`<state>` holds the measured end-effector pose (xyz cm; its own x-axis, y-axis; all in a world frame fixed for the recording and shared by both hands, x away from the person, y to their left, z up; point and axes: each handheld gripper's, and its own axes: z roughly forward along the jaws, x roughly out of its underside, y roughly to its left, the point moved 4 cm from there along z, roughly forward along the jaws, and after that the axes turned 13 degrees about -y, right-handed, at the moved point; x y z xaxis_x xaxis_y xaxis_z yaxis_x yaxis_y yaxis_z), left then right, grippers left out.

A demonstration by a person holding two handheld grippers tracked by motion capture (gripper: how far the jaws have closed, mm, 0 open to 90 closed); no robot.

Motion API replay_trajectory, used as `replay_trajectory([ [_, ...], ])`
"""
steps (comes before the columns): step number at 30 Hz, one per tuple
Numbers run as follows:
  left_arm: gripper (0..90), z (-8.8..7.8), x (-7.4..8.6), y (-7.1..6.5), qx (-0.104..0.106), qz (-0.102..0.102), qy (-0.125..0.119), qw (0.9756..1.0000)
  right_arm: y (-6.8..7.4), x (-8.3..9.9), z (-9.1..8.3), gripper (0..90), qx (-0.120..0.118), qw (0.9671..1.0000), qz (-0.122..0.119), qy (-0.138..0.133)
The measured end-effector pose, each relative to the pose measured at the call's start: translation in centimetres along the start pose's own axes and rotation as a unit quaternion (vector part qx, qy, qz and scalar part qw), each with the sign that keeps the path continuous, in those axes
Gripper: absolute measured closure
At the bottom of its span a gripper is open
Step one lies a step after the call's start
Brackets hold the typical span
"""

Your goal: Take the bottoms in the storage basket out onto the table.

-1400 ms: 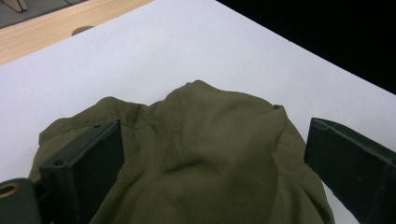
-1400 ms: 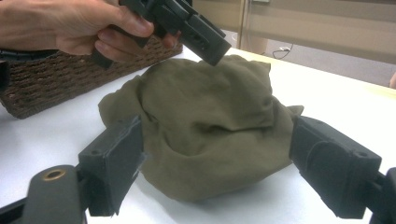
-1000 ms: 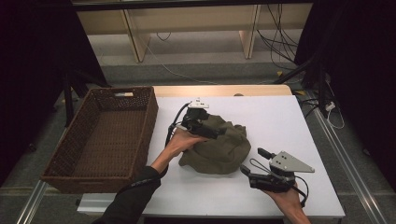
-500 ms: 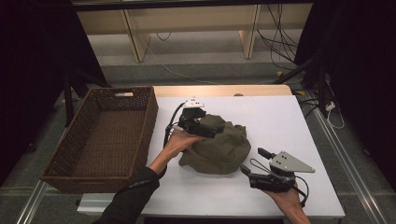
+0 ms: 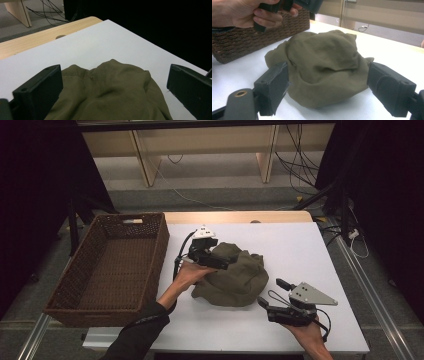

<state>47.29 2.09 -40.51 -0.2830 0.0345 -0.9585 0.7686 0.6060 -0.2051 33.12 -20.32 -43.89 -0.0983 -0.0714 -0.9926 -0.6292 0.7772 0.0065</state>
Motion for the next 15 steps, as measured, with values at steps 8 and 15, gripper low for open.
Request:
replay_trajectory([
  [8, 0.0, -0.9, -0.1, 0.1, -0.003, 0.005, -0.022, 0.9997, 0.0, 0.0, -0.1, 18.8, 0.001, 1.0, 0.001, -0.002],
  [15, 0.0, -1.8, -0.4, 0.0, -0.003, 0.007, -0.042, 0.9991, 0.0, 0.0, 0.0, 18.7, 0.001, 1.0, -0.001, 0.001],
])
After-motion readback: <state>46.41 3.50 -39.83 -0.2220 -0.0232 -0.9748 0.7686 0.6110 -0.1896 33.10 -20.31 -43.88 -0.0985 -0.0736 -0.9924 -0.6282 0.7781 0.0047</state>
